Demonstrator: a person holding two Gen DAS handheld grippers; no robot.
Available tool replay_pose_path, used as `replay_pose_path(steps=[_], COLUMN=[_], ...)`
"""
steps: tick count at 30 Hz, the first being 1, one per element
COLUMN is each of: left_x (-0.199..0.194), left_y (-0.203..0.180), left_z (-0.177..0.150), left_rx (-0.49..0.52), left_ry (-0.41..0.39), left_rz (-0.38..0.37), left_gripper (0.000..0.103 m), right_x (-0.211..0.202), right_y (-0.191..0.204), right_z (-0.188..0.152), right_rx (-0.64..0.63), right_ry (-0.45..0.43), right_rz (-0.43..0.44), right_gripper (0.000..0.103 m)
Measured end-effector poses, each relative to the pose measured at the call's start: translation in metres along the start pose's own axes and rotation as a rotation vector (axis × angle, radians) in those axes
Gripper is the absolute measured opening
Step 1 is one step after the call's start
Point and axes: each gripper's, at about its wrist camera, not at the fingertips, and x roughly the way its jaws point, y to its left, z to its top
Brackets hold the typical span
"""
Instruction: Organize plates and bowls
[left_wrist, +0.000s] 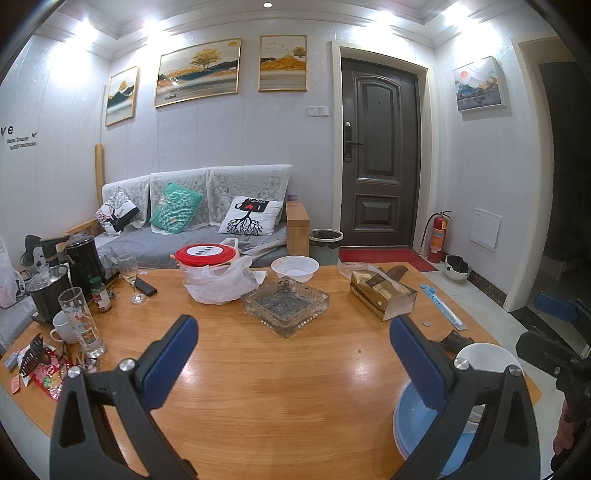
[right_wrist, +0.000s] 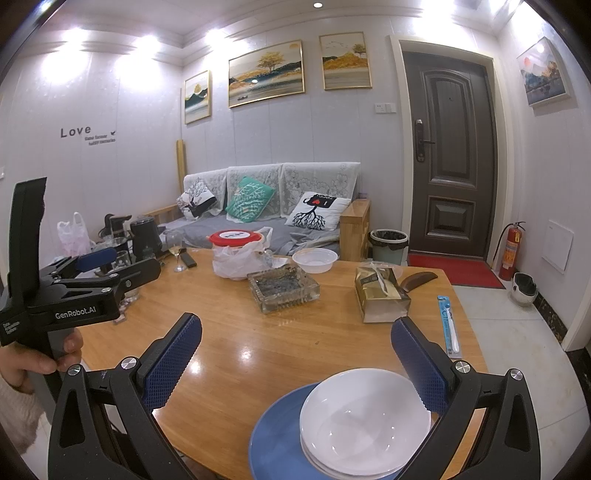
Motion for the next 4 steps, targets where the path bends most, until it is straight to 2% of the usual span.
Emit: replay_pose_path(steps=[4], left_x=[0.0009], left_y=[-0.0026], left_z=[-0.0002], left_rx=[0.004], left_ry=[0.001], left_rz=[-0.001], left_gripper=[0.102], right_x=[0.0002], right_y=[0.0003], right_z=[0.0002], right_rx=[0.001], right_ry=[0.0], right_rz=[0.0], right_gripper=[0.102])
